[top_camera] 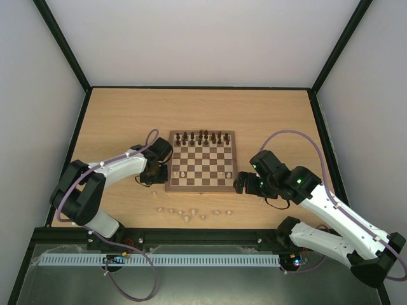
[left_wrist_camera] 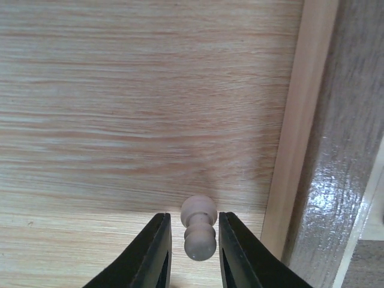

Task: Set up the chess pieces on the board
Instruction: Pick up the chess piece at the center of the board, then place the chess piece on the chessboard.

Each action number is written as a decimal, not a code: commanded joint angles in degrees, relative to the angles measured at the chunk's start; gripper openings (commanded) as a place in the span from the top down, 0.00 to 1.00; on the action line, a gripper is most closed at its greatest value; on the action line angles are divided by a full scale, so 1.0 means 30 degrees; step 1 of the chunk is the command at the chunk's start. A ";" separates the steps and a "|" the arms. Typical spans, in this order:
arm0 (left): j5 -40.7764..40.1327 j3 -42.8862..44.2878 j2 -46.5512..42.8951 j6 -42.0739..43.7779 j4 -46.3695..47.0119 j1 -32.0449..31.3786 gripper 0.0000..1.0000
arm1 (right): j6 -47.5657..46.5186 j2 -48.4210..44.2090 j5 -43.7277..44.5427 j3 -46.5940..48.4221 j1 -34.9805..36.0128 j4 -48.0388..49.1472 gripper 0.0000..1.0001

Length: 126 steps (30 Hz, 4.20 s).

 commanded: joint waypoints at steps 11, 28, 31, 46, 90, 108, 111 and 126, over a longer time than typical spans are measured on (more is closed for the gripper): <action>-0.0550 0.0260 0.0428 0.0323 -0.0059 0.0345 0.79 | 0.0034 -0.0100 0.0044 -0.0358 0.0071 -0.0466 0.01; -0.0581 0.6717 -0.1670 0.0977 -0.6141 -0.0953 0.98 | -0.0057 0.0082 0.0079 -0.0135 0.0095 -0.0507 0.01; -0.0649 0.9994 -0.1230 0.0890 -0.7880 -0.2084 0.98 | -0.0083 0.0190 0.0317 0.0308 0.0064 -0.0788 0.01; -0.0827 1.1353 0.2335 -0.0593 -0.6676 -0.6459 0.97 | 0.0305 -0.0871 0.1020 0.1313 0.0063 -0.2229 0.02; -0.1962 0.7944 0.5581 0.0062 -0.2018 -0.6337 0.93 | 0.0403 -0.1184 0.0468 -0.0094 0.0077 -0.1499 0.01; -0.2257 0.7921 0.5424 -0.0071 -0.1958 -0.6215 0.72 | 0.0433 -0.1388 0.0420 -0.0240 0.0079 -0.1550 0.01; -0.2213 0.8264 0.5090 -0.0069 -0.2122 -0.6200 0.71 | 0.0456 -0.1444 0.0395 -0.0241 0.0076 -0.1552 0.01; -0.0679 1.2814 0.0475 0.0428 -0.5809 -0.6210 0.41 | 0.0779 -0.0422 -0.0387 -0.0609 0.0078 -0.0947 0.01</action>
